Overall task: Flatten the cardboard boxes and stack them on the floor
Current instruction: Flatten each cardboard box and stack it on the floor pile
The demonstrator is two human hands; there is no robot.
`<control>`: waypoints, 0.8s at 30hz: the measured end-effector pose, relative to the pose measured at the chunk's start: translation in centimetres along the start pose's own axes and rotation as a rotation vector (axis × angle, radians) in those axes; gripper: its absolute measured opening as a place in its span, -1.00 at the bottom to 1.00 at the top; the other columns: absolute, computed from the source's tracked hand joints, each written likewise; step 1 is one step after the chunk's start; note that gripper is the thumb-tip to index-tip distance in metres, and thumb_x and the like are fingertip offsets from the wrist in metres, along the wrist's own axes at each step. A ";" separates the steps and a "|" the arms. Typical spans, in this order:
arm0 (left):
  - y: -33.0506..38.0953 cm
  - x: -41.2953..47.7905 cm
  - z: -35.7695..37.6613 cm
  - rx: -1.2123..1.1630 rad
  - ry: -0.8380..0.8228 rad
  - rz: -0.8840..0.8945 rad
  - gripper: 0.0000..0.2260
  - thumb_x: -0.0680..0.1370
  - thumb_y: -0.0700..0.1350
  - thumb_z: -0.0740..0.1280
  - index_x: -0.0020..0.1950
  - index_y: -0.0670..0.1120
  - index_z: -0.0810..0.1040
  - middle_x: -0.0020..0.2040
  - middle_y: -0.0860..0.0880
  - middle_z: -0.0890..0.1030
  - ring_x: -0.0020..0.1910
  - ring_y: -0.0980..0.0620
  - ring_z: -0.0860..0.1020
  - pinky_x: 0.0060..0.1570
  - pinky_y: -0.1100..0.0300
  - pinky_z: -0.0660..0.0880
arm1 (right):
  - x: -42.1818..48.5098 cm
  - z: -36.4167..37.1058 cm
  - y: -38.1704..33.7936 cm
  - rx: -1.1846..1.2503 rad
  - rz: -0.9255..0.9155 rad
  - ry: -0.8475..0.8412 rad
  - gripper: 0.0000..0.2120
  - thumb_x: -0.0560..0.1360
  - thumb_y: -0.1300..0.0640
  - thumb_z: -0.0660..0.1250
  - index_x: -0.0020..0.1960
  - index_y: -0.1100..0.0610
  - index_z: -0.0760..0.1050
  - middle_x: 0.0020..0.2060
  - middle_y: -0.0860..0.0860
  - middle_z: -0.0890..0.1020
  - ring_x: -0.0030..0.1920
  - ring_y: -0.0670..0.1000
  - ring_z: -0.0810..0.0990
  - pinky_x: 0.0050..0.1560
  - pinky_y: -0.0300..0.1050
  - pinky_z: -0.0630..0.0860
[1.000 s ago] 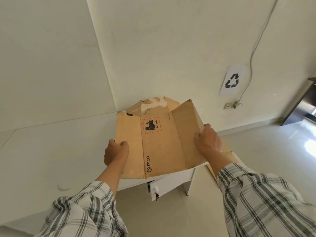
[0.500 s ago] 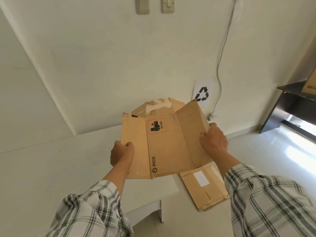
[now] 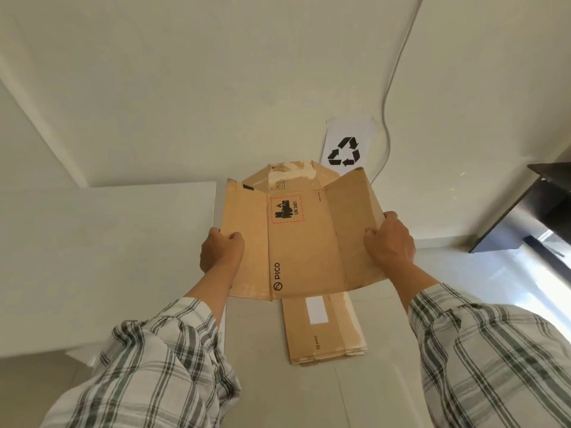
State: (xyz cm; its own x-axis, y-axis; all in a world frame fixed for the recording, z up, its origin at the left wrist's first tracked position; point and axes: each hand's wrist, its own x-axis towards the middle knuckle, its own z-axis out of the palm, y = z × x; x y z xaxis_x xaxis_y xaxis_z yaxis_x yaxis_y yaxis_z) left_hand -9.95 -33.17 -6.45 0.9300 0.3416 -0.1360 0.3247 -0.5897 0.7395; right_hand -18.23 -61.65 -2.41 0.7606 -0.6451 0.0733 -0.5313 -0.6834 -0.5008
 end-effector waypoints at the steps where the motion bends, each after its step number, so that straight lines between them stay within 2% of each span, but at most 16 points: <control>1: 0.4 -0.5 1.1 0.004 -0.001 -0.007 -0.64 0.52 -0.04 0.24 0.27 -0.17 0.46 0.08 -0.14 0.60 0.00 -0.19 0.57 -0.05 0.01 0.53 | 1.0 0.2 1.2 0.000 -0.002 -0.014 -0.64 0.57 0.06 0.25 0.29 0.20 0.33 0.13 0.15 0.55 0.08 0.22 0.56 0.02 0.11 0.50; 6: 1.8 -1.5 7.7 0.043 -0.011 -0.067 -0.75 0.52 -0.06 0.24 0.14 -0.14 0.45 -0.06 -0.08 0.55 -0.13 -0.14 0.53 -0.17 0.07 0.46 | 6.4 2.7 6.4 0.021 0.006 -0.114 -0.64 0.56 0.09 0.26 0.30 0.20 0.33 0.13 0.15 0.55 0.07 0.22 0.56 -0.01 0.08 0.48; 10: 2.2 -0.8 14.2 0.074 -0.035 -0.102 -0.80 0.49 -0.11 0.25 0.09 -0.12 0.43 -0.06 -0.09 0.55 -0.13 -0.14 0.53 -0.12 0.05 0.51 | 10.9 5.3 10.1 0.040 -0.025 -0.169 -0.46 0.51 0.16 0.26 0.44 0.12 0.17 0.14 0.14 0.55 0.05 0.23 0.56 -0.07 0.02 0.42; 12: 2.2 -0.6 17.2 0.078 -0.057 -0.112 -0.82 0.47 -0.16 0.26 0.07 -0.12 0.42 -0.09 -0.07 0.54 -0.17 -0.11 0.52 -0.17 0.08 0.48 | 12.9 6.8 11.8 0.041 -0.029 -0.201 -0.43 0.48 0.16 0.27 0.43 0.07 0.15 0.11 0.13 0.55 0.01 0.22 0.56 -0.08 0.02 0.43; 17: 1.1 0.5 25.3 0.109 -0.088 -0.160 -0.81 0.46 -0.21 0.27 0.06 -0.09 0.40 -0.12 -0.05 0.52 -0.21 -0.07 0.49 -0.31 0.16 0.38 | 17.8 12.6 16.8 -0.015 -0.011 -0.282 -0.47 0.47 0.15 0.26 0.40 0.02 0.19 0.04 0.12 0.53 -0.06 0.17 0.53 -0.07 0.04 0.47; 24: -6.4 4.4 39.2 0.151 -0.059 -0.203 -0.79 0.46 -0.21 0.26 0.09 -0.11 0.43 -0.11 -0.08 0.54 -0.18 -0.12 0.52 -0.25 0.09 0.43 | 23.2 27.0 25.3 -0.054 -0.031 -0.355 -0.60 0.50 0.11 0.23 0.32 -0.04 0.29 0.05 0.09 0.50 -0.09 0.13 0.50 -0.04 0.03 0.48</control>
State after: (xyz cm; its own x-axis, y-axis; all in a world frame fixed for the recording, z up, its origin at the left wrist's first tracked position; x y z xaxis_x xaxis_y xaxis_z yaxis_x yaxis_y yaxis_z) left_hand -1.13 -56.58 -37.62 0.8501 0.4232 -0.3136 0.5238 -0.6172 0.5871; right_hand -3.95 -84.71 -36.70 0.8536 -0.4714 -0.2216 -0.5180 -0.7239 -0.4557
